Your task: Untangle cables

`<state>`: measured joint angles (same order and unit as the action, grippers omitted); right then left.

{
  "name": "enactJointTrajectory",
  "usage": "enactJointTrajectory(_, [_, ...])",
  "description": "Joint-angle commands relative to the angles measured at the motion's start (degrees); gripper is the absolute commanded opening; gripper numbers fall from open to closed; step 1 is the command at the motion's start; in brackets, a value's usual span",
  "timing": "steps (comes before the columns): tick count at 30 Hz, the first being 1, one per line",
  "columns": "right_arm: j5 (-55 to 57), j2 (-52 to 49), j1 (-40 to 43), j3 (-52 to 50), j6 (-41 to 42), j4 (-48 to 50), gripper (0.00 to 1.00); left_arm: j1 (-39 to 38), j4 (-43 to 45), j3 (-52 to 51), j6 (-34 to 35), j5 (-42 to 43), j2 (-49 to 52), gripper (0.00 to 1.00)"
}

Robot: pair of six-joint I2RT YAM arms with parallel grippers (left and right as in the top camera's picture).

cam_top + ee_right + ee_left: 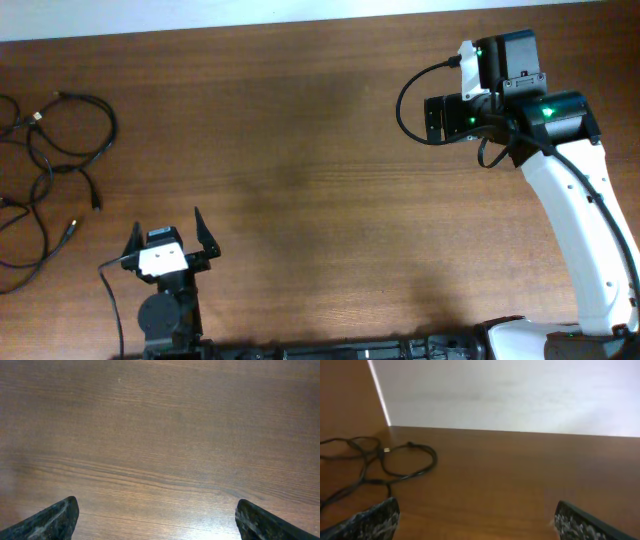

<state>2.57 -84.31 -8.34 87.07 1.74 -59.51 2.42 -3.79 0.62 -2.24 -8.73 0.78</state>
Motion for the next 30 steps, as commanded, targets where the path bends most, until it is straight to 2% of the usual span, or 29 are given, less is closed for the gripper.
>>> enactJointTrajectory(1, [0.7, 0.0, 0.2, 1.0, 0.7, 0.2, 0.99, 0.4, -0.9, -0.2, -2.6, 4.7, -0.5, 0.99])
enactJointTrajectory(9, [0.7, 0.0, 0.2, 1.0, 0.7, 0.2, 0.99, 0.4, -0.9, -0.2, -2.5, 4.9, -0.5, 0.99])
enactJointTrajectory(12, [0.7, 0.0, 0.2, 1.0, 0.7, 0.2, 0.99, 0.4, -1.0, -0.1, -2.4, 8.8, -0.5, 0.99])
enactJointTrajectory(30, [0.7, 0.0, 0.2, 1.0, 0.7, 0.2, 0.99, 0.4, -1.0, -0.1, -2.4, 8.8, -0.5, 0.99])
